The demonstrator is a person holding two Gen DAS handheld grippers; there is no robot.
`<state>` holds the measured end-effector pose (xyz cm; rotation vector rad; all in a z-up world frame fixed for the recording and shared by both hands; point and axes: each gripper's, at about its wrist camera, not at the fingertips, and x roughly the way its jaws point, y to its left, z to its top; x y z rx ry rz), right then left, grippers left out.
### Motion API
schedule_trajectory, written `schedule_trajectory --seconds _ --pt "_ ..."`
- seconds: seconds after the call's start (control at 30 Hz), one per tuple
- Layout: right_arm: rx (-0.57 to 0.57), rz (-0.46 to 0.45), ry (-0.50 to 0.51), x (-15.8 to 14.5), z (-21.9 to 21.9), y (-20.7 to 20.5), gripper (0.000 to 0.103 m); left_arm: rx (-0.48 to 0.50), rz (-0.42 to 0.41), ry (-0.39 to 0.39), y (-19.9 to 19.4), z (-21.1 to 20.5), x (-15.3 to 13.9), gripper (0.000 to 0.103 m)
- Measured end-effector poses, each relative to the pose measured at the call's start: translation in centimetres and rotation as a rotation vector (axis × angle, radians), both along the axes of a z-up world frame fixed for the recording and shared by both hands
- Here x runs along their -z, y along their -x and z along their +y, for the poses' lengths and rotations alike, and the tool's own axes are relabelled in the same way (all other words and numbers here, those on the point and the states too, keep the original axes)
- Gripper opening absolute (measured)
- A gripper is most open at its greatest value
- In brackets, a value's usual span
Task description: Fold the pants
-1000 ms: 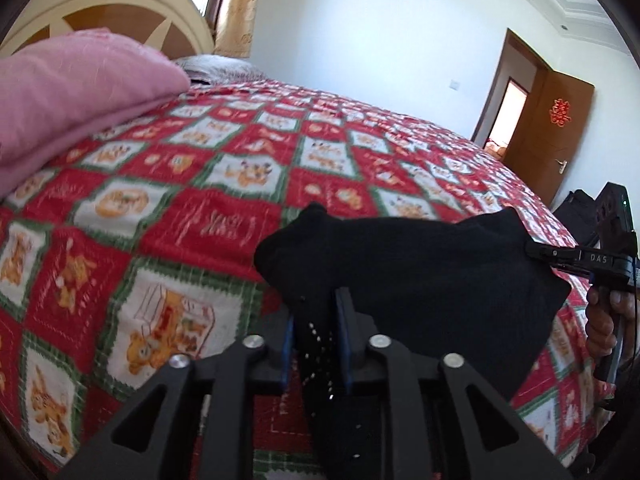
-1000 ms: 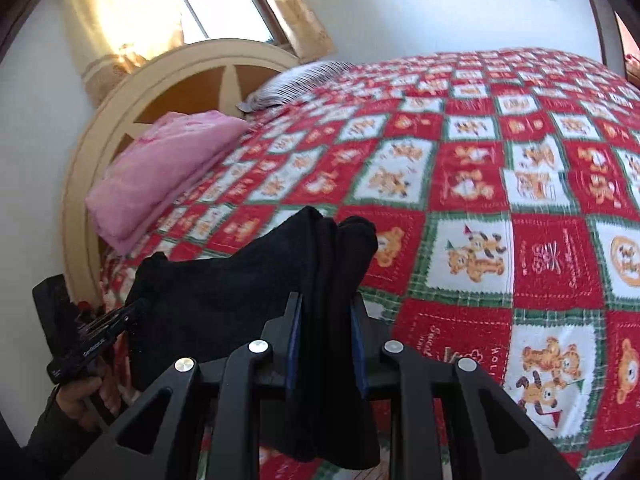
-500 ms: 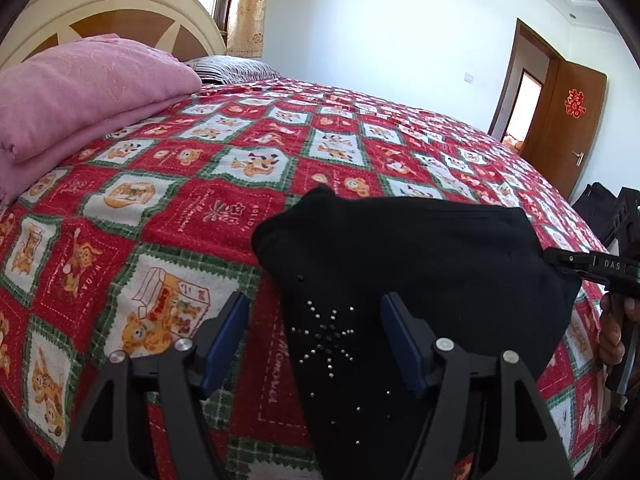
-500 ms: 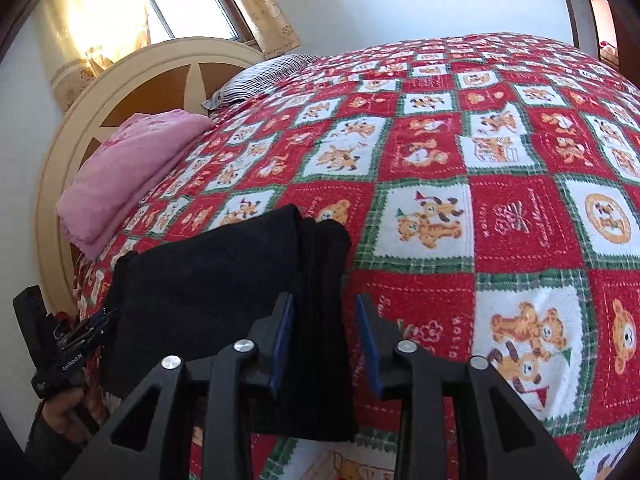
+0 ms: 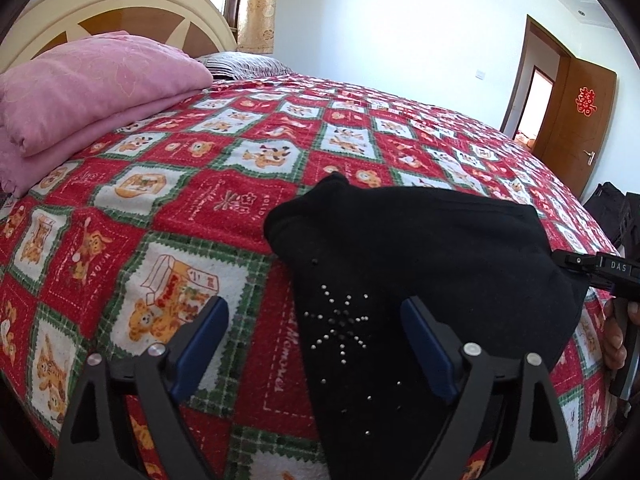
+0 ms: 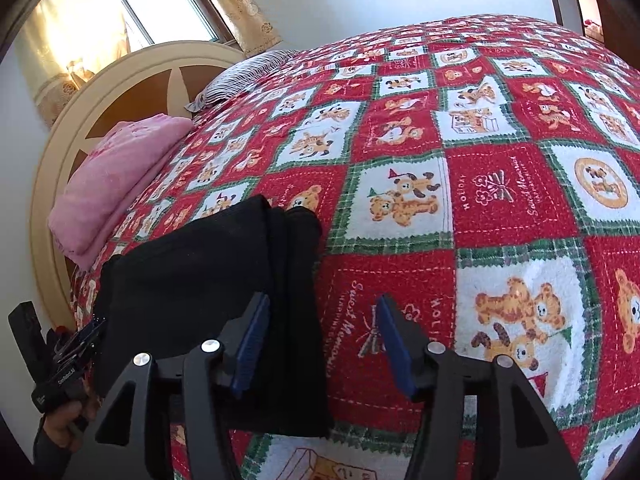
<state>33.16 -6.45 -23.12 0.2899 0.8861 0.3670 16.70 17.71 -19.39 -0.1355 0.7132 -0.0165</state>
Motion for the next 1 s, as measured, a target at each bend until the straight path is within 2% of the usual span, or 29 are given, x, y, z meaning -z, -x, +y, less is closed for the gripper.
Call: schedule_trajectory --seconds 0.23,0.37,0.47,0.57,0.73,0.83,0.93,1.0 --pt "0.024 -0.012 0.029 -0.5 -0.1 0.6 0.058 -0.01 0.006 -0.01 0.4 0.1 -0.5 0.094" --pt "0.114 -0.031 0.039 -2.4 -1.7 1.9 0.058 -0.007 -0.045 -0.018 2.0 -0.3 -2.9 0.094" --pt "0.137 -0.049 0.036 -4.4 -2.9 3.7 0.058 0.014 -0.094 -0.02 3.7 -1.2 -5.3 0.094" --pt "0.097 -0.08 0.073 -6.5 -3.0 6.4 0.058 0.028 -0.133 -0.028 5.4 -2.1 -7.5 0.099" --pt "0.01 -0.158 0.137 -9.9 -3.0 11.7 0.06 0.049 -0.177 -0.022 7.6 -3.3 -10.0 0.099" --pt "-0.005 -0.222 0.164 -11.5 -3.2 14.7 0.065 0.049 -0.195 -0.019 8.7 -4.0 -11.1 0.1" --pt "0.008 -0.273 0.159 -12.8 -3.6 16.3 0.066 0.048 -0.209 -0.014 9.2 -4.7 -11.8 0.1" --pt "-0.006 -0.302 0.189 -13.9 -3.2 16.9 0.067 0.046 -0.22 -0.02 9.5 -5.2 -12.2 0.1"
